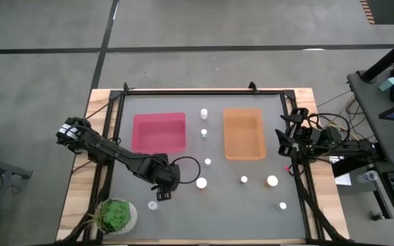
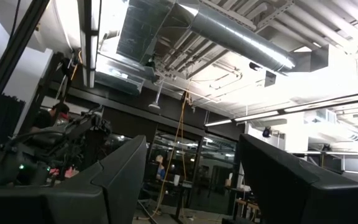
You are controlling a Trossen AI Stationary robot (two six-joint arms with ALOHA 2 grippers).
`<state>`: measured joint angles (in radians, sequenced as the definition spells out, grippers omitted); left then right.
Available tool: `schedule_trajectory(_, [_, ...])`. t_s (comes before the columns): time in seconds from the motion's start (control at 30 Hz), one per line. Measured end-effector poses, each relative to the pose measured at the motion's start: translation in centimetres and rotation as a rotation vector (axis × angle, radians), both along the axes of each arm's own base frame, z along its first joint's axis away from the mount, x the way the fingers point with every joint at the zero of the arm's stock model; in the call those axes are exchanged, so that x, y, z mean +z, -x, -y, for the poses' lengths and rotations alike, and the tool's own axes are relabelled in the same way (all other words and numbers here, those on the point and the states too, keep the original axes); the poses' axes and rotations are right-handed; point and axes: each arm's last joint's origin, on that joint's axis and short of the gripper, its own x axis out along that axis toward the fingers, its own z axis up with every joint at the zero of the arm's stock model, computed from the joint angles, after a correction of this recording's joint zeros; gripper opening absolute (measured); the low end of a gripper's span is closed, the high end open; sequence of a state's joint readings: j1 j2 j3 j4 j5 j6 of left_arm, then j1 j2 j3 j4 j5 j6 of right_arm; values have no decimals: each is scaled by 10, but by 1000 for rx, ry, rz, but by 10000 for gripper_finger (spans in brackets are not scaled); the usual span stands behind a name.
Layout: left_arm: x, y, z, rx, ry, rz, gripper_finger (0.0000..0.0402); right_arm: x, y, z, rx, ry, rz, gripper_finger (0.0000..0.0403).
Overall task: Pick and place medicine bottles into bin by pill shape (circle, oval)
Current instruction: Put the left orange pill into the pink bin
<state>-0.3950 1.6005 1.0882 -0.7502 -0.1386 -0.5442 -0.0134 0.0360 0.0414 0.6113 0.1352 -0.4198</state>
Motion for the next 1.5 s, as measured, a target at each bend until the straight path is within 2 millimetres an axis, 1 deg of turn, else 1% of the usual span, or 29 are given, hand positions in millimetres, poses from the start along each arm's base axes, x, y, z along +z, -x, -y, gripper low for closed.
schedule_trajectory(0.2, [-3,1,0,0,-2,-1,253,0,0,0,0,0,0,249])
schedule_trajectory(0.3, [-3,1,0,0,-2,-1,247,0,0,0,-1,0,0,249])
schedule_trajectory(0.6, [-3,1,0,0,-2,-1,194,0,0,0,-1,0,0,249])
schedule_trajectory(0.8, [-2,1,0,-1,-1,1,197,0,0,0,-2,1,0,249])
schedule_trajectory(0.93, [11,-6,2,-5,15,42,198,0,0,0,-6,0,0,249])
schedule_trajectory(1.07, [35,-14,1,-21,38,116,199,0,0,1,-22,-11,-2,249])
schedule_trajectory(1.13, [49,-16,-4,-10,47,148,199,-1,0,1,-24,-13,-8,249])
schedule_trajectory(1.23, [67,-19,-16,16,46,177,199,-1,-1,1,-25,-13,-11,249])
schedule_trajectory(1.37, [87,-14,-43,70,39,225,199,-1,-1,1,-28,-9,-12,249])
schedule_trajectory(1.5, [100,0,-77,143,15,236,199,-1,-1,1,-31,-8,-13,249])
